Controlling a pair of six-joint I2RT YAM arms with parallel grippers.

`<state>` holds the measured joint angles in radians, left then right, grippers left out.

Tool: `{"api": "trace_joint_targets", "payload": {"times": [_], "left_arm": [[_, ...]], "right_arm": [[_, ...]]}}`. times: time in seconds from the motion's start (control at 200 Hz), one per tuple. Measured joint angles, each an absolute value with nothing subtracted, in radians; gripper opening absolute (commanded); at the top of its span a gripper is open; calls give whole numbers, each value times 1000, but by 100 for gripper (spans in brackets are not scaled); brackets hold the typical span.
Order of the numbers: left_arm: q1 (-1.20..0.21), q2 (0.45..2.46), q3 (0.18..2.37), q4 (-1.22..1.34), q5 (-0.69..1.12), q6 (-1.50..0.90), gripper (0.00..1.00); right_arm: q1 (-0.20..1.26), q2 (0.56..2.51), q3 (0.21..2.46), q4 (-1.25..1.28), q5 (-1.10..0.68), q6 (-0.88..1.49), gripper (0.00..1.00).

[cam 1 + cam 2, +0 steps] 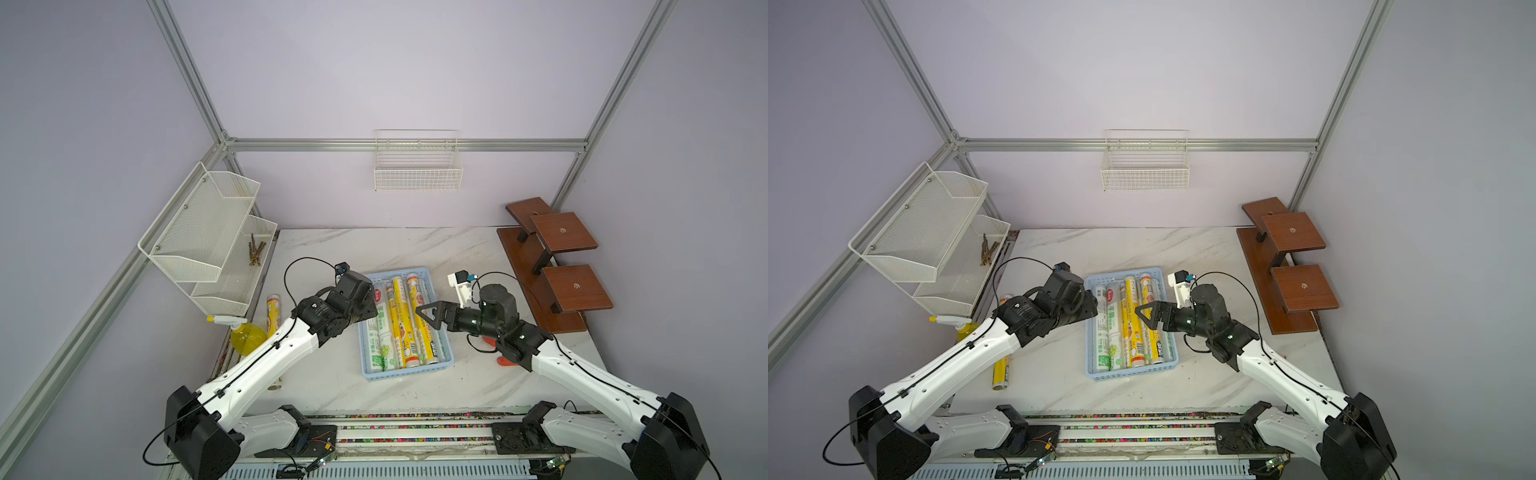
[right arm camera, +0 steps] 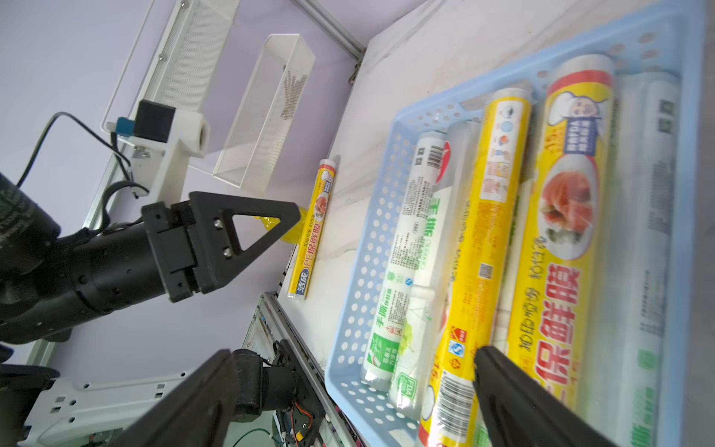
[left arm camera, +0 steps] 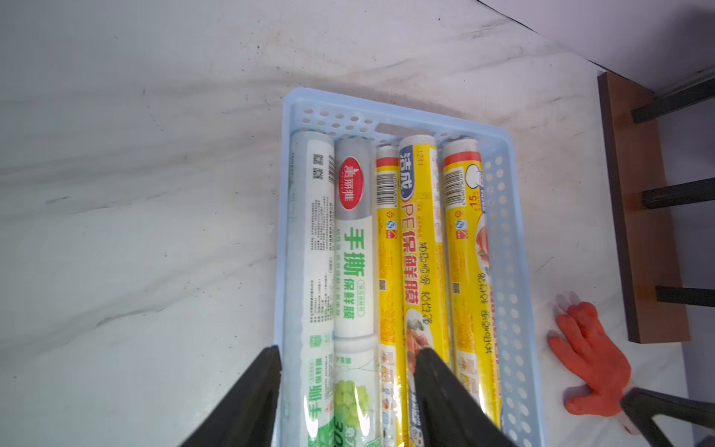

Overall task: Put the plastic wrap into the basket
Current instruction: Pick up the plastic wrap from the center of the board.

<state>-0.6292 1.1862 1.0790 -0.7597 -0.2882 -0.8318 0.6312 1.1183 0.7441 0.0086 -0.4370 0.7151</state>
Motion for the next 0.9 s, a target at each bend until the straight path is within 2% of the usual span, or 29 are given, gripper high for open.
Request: {"api": "trace_joint_targets", "payload": {"times": [0.19, 0.245, 0.37, 0.565, 0.75, 0.9], "left_arm": [[-581, 1069, 1013, -816, -411, -828, 67], [-547, 1036, 990, -844, -439, -829, 72], [-421, 964, 923, -895, -479, -830, 80], [-227, 902, 831, -936, -482, -815, 97], [-83, 916, 773, -894, -427, -783, 100], [16, 1012, 759, -842, -386, -756, 100]], "right_arm": [[785, 1224, 859, -17, -355, 651, 100], [823, 1258, 887, -20, -333, 637, 99], [895, 1344, 948, -41, -295, 600, 99], [971, 1477, 1049, -83, -265, 548, 99], [1031, 1611, 1139, -70, -247, 537, 99], [1074, 1728, 1208, -36, -231, 550, 99]]}}
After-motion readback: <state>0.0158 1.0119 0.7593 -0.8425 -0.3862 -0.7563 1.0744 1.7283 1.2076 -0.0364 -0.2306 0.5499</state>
